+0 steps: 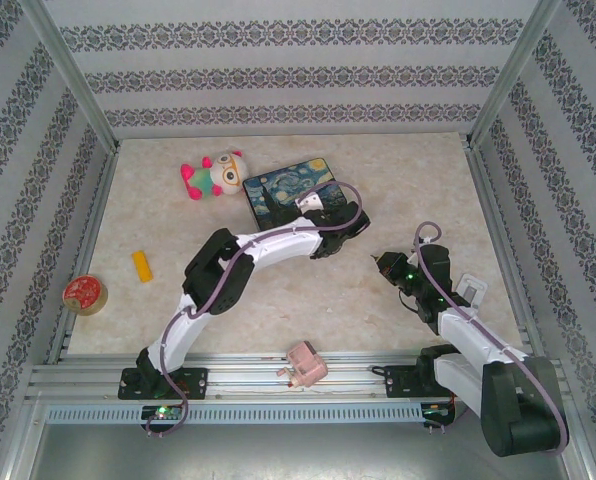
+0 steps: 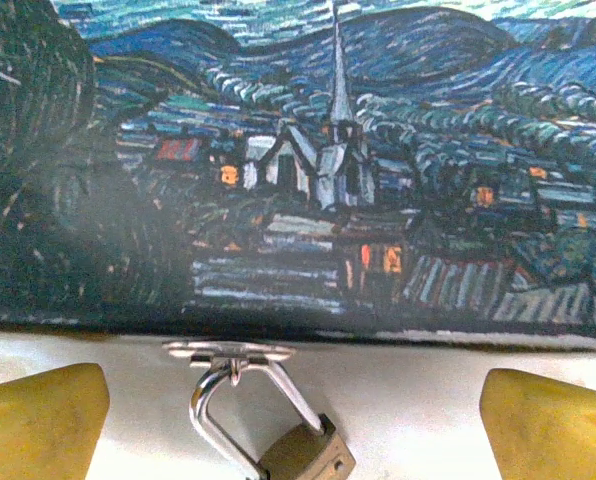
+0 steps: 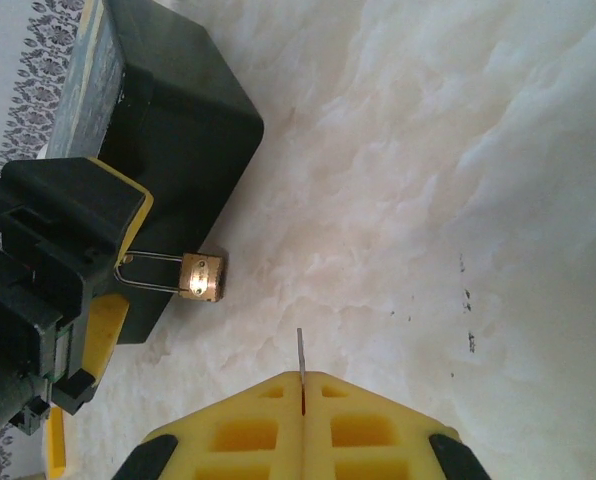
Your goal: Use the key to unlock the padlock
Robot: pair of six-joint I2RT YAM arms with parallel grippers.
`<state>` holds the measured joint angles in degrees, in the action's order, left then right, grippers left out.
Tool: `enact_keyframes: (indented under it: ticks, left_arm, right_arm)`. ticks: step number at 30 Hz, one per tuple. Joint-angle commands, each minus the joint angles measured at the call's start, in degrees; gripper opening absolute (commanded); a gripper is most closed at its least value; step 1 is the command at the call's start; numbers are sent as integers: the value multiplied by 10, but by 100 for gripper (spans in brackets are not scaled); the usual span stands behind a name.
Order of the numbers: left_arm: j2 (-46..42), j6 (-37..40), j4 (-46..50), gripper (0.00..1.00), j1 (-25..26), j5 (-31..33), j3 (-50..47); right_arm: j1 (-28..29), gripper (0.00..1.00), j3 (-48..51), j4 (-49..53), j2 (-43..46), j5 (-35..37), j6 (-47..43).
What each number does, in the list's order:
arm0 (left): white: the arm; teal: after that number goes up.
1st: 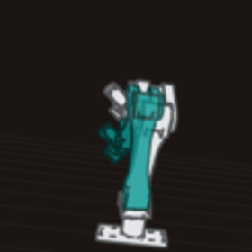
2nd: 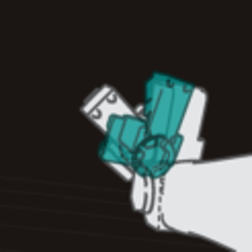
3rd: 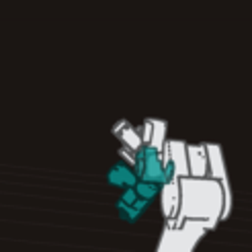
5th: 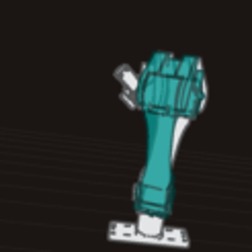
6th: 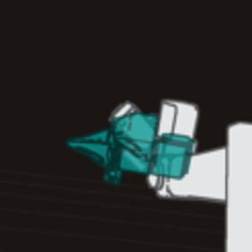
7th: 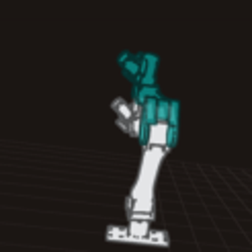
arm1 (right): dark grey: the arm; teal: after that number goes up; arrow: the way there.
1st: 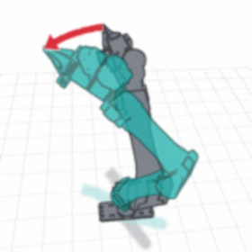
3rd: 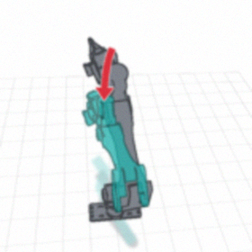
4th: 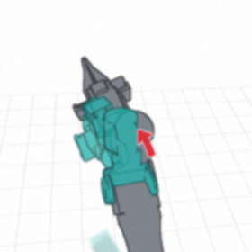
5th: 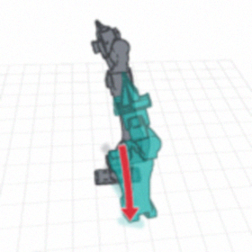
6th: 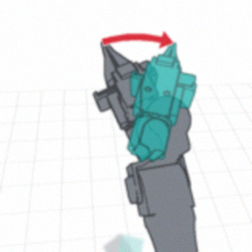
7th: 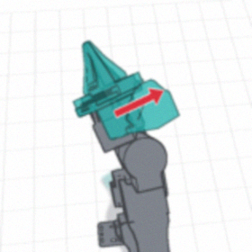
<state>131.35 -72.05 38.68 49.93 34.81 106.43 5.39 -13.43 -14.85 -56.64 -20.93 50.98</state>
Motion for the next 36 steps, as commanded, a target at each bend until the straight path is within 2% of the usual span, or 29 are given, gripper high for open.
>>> enact_keyframes:
  ticks: [1, 9, 18, 22, 26, 36]
  left_arm:
    - [22, -14, 76, 93, 5, 35, 28]
    - [52, -12, 99, 90, 1, 15, 43]
    - [74, 26, 108, 90, -6, -20, 60]
    - [60, 47, 116, 84, -6, -58, 50]
    - [30, 61, 104, 72, -6, -73, 15]
    - [-47, 60, 69, 66, -6, -71, -69]
  right_arm:
    - [-6, 0, -10, -14, 1, -9, -8]
    - [-7, 0, -9, -16, 3, -5, -4]
    - [-7, 0, -5, -20, -1, -6, -1]
    - [-7, 0, -5, -20, 2, -5, 3]
    - [-7, 0, -1, -23, 4, 0, 7]
    - [-8, 0, 2, -22, 5, 4, 13]
